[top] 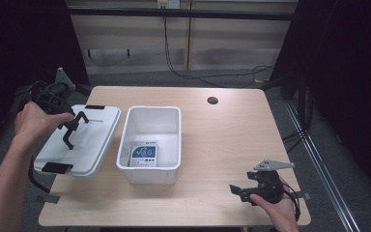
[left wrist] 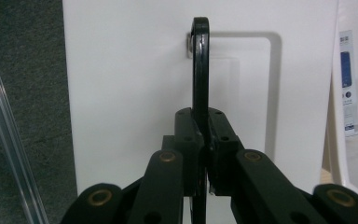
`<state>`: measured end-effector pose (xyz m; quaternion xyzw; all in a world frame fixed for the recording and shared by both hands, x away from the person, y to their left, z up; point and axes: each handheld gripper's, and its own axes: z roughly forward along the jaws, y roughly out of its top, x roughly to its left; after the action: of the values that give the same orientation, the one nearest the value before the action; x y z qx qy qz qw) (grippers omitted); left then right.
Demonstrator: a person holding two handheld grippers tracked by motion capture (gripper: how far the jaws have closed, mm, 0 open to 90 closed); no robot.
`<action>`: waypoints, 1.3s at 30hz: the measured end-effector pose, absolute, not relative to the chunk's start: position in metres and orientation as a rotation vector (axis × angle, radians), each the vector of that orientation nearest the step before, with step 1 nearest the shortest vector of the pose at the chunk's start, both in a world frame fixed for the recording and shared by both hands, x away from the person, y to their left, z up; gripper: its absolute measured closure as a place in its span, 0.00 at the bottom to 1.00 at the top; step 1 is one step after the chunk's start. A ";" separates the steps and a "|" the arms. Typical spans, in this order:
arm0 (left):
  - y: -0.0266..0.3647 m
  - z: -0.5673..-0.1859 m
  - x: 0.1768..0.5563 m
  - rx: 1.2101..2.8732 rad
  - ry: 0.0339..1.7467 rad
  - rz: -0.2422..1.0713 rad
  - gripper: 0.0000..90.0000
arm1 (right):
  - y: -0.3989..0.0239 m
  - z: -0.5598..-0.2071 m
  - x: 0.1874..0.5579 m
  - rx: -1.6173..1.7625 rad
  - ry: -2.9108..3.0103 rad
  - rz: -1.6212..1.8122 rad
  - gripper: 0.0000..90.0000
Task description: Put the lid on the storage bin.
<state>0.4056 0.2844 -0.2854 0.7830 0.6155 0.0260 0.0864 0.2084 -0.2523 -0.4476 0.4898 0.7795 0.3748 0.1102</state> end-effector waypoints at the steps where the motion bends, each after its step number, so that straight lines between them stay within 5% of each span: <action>1: 0.282 -0.284 0.405 2.326 1.841 0.072 0.94 | -0.252 -0.448 0.208 1.440 2.291 1.101 0.15; 39: 0.205 -0.264 0.407 2.371 1.747 0.052 0.94 | -0.253 -0.449 0.210 1.471 2.287 1.081 0.16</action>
<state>0.4071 0.2055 -0.2640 0.8012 0.5901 0.0177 0.0979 0.2100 -0.2528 -0.4486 0.4999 0.7770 0.3671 0.1074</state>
